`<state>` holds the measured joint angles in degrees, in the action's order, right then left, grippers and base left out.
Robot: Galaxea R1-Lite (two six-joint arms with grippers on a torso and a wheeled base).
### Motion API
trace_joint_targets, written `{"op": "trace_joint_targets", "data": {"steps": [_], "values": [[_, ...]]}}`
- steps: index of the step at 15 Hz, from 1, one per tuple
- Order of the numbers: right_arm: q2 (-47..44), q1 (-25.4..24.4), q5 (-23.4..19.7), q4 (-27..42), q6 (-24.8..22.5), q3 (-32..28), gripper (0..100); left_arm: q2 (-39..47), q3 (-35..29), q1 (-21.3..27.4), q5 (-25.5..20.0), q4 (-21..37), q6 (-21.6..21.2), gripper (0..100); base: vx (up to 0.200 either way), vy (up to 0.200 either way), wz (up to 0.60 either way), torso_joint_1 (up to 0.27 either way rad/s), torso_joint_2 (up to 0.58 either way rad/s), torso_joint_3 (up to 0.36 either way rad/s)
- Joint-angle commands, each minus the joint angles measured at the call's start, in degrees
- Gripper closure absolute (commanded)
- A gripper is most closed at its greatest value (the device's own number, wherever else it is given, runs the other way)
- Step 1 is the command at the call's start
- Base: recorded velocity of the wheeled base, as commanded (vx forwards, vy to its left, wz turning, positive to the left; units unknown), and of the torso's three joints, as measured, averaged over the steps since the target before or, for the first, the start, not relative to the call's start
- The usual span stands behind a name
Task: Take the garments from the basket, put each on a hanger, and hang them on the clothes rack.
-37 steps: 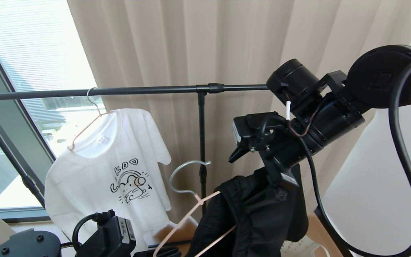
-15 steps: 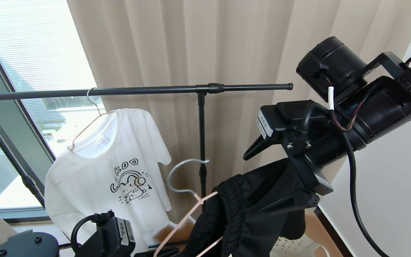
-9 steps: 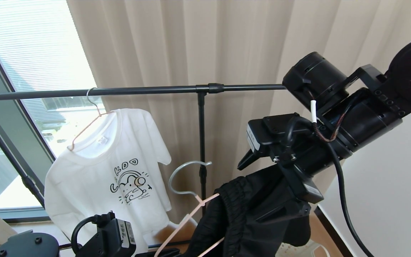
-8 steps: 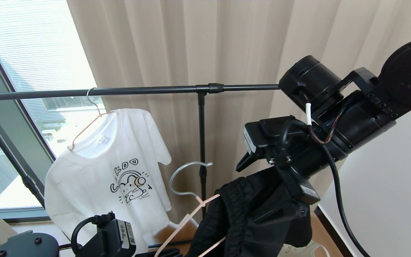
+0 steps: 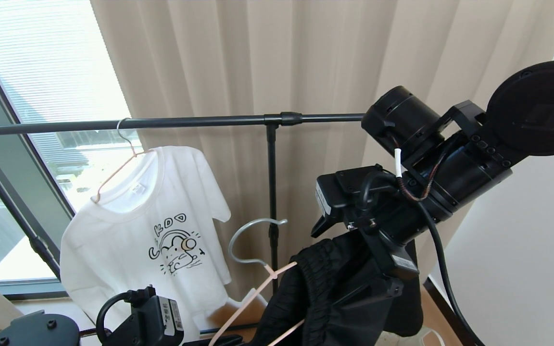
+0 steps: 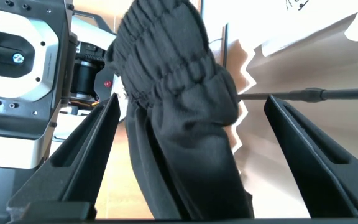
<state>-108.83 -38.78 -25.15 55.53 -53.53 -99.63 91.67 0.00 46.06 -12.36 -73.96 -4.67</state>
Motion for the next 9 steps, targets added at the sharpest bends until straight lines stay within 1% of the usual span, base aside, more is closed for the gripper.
{"op": "trace_joint_targets", "data": {"steps": [1,9], "values": [[-0.25,-0.51,0.01,-0.07,-0.08,-0.12,0,0.08,0.00,0.17,0.06,-0.04,0.01,100,0.000,0.000,0.00,0.000,0.00,0.000],[-2.09,-1.74,0.01,-0.07,0.09,-2.41,0,0.17,0.00,0.09,0.06,-0.04,0.01,100,0.000,0.000,0.00,0.000,0.00,0.000]]}}
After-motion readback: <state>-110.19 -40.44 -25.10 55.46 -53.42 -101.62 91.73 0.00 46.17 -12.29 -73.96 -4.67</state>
